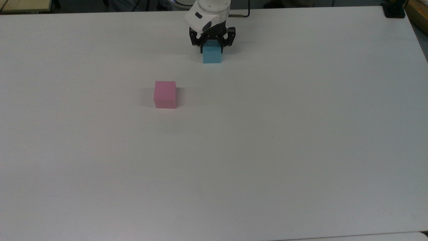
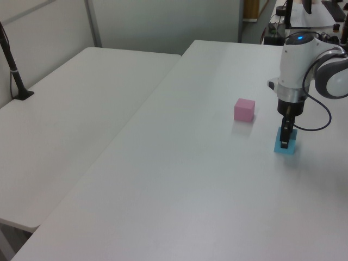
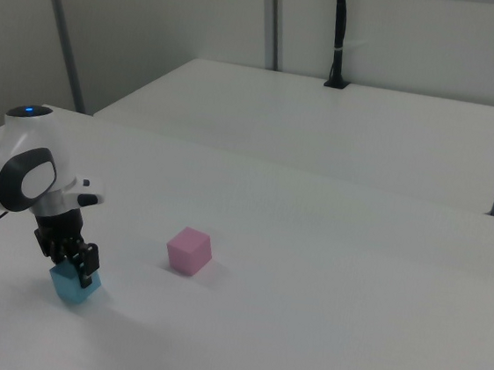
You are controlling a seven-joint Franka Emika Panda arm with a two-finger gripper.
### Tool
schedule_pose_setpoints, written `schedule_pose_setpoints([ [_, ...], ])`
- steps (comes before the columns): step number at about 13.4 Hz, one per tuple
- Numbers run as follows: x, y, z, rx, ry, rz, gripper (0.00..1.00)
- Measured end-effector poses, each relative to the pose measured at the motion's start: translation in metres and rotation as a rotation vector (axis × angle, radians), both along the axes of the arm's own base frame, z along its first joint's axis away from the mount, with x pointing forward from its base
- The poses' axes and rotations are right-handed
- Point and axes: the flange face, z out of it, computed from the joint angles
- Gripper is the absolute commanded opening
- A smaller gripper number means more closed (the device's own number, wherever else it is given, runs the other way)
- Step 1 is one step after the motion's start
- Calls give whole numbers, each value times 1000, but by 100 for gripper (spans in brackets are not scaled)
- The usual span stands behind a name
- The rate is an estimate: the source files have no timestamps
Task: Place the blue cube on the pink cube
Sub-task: 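Close the gripper on the light-blue cube, then lift the light-blue cube up off the table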
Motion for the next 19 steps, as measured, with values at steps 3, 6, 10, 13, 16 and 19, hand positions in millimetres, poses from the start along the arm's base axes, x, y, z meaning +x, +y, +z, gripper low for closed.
schedule_pose_setpoints([
  [3, 0, -1, 0, 0, -1, -2, 24],
  [6, 1, -3, 1, 1, -2, -8, 24],
  [10, 5, -2, 12, 2, -11, -9, 24],
  [13, 10, 1, 44, -11, 19, -4, 24],
  [16, 19, 9, 99, -32, 61, 3, 24],
  [19, 25, 10, 162, -34, 58, -3, 24],
])
